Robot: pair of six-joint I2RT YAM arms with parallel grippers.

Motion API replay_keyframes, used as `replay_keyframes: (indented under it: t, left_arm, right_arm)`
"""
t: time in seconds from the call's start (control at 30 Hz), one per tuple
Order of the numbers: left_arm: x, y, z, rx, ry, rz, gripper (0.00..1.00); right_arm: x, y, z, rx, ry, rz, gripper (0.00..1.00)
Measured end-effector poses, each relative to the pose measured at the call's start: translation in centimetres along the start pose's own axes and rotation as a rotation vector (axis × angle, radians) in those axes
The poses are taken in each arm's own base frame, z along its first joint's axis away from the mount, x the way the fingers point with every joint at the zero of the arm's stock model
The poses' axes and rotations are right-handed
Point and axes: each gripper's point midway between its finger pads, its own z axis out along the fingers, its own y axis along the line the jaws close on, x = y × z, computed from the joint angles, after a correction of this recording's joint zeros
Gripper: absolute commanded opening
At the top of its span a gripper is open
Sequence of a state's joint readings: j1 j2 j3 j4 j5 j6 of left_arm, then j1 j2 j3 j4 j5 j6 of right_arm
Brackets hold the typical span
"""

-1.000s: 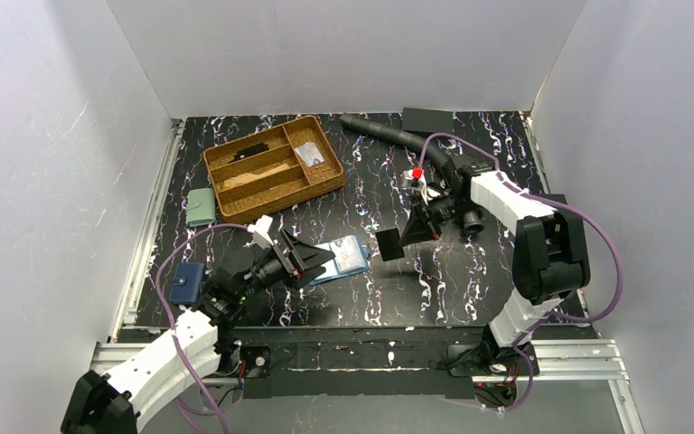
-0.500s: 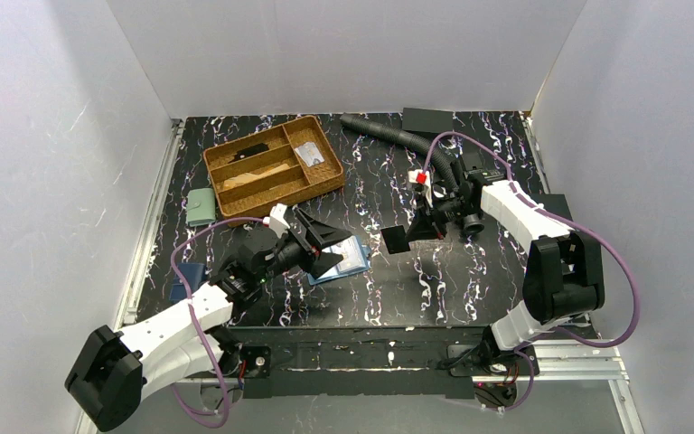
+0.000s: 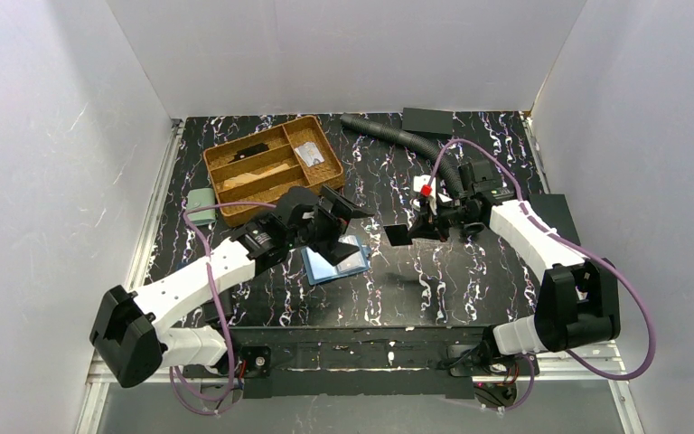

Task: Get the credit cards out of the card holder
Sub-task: Place the credit card in the storage box.

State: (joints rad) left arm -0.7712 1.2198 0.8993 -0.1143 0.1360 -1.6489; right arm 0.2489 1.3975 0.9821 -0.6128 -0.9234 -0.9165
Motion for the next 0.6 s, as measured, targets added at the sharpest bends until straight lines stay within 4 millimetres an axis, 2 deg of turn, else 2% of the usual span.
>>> replay_keyframes:
  t: [0.13,0.3,0.6]
  left_arm:
    - [0.7,1.4,1.0,-0.086,0.003,-0.033,0.98]
    - [1.1,2.6,3.1,-0.178,0.003,-0.088,0.95]
    - [1.2,1.2,5.5,-0.21,-0.007,-0.136,0.9]
  right_arm:
    - [0.4,-0.3,0.2,0.015,-0.001,-0.016,0.01]
    - [0.5,-0.3,0.2,0.024,-0.008,-0.026,0.01]
    - [0.7,-0.2,0.5,0.022,-0.021,-0.032,0.01]
